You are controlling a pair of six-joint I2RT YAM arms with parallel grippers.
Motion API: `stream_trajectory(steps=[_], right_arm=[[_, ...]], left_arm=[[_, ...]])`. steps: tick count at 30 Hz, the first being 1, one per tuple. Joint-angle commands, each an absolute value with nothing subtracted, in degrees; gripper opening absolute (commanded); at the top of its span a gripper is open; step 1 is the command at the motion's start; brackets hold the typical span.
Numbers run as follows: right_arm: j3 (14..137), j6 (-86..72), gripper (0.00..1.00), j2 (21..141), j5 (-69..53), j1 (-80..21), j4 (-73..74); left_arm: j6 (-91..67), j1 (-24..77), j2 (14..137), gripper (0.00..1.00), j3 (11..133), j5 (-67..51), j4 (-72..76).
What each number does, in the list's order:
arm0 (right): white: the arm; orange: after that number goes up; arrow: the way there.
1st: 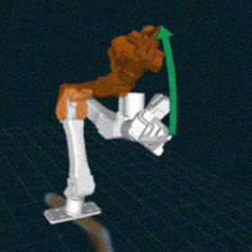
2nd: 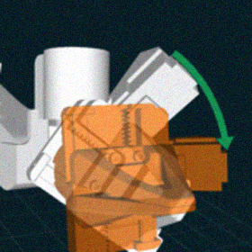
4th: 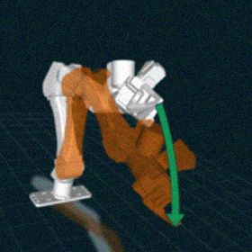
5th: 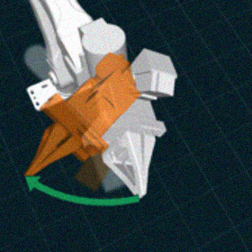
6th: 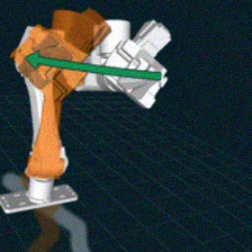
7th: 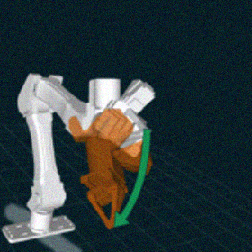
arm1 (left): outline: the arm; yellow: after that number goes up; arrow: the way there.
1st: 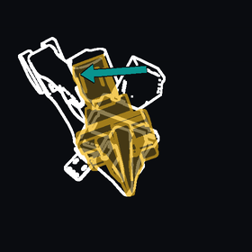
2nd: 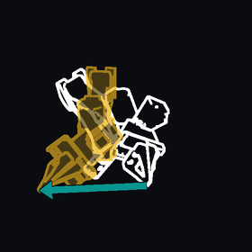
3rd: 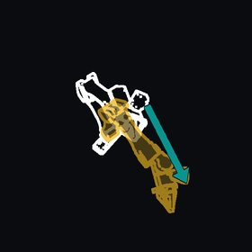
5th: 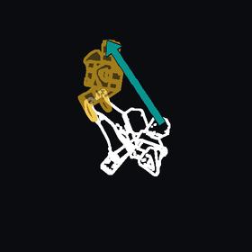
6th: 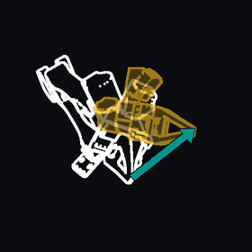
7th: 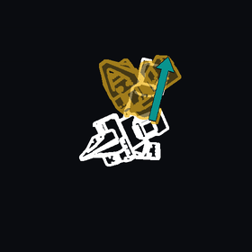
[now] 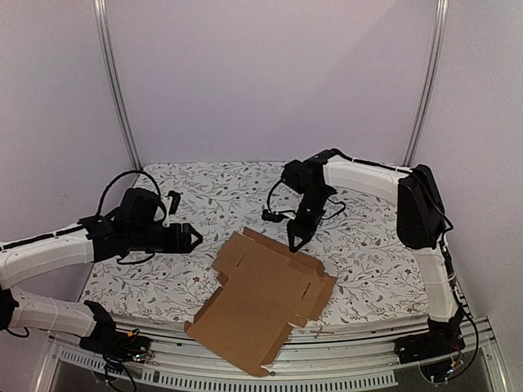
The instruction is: Fold the paper box
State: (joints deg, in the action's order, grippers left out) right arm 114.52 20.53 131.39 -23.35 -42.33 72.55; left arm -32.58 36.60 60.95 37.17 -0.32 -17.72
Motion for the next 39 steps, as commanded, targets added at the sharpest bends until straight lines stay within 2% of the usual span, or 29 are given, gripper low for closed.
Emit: stream_trajectory(steps=[1,13,25,31,36,39], right_arm=[[112.35,25.72,0.00,125.05,-19.20,-41.66,73.55],[110.00,29.98,0.00,120.46,-15.52,-41.62,74.72],[109.87,32.11,0.00,118.79,-11.21,-41.66,75.91],[109.69,32.61,0.00,118.04,-9.83,-41.66,76.03],[108.35,31.94,0.08,117.46,-9.46,-41.70,75.75],[105.50,31.58,0.15,116.03,-9.13,-41.38,74.80]], left_arm=[[-31.96,37.40,68.74,0.70,37.97,-6.16,-9.05],[-27.79,40.50,85.78,0.66,43.95,-12.56,3.76],[-26.41,42.22,96.44,0.36,47.81,-14.64,9.14],[-26.74,42.54,98.38,0.16,47.76,-16.24,12.53],[-27.33,42.84,98.48,0.00,47.06,-15.92,14.24],[-27.32,43.21,97.61,0.00,46.09,-14.53,15.40]])
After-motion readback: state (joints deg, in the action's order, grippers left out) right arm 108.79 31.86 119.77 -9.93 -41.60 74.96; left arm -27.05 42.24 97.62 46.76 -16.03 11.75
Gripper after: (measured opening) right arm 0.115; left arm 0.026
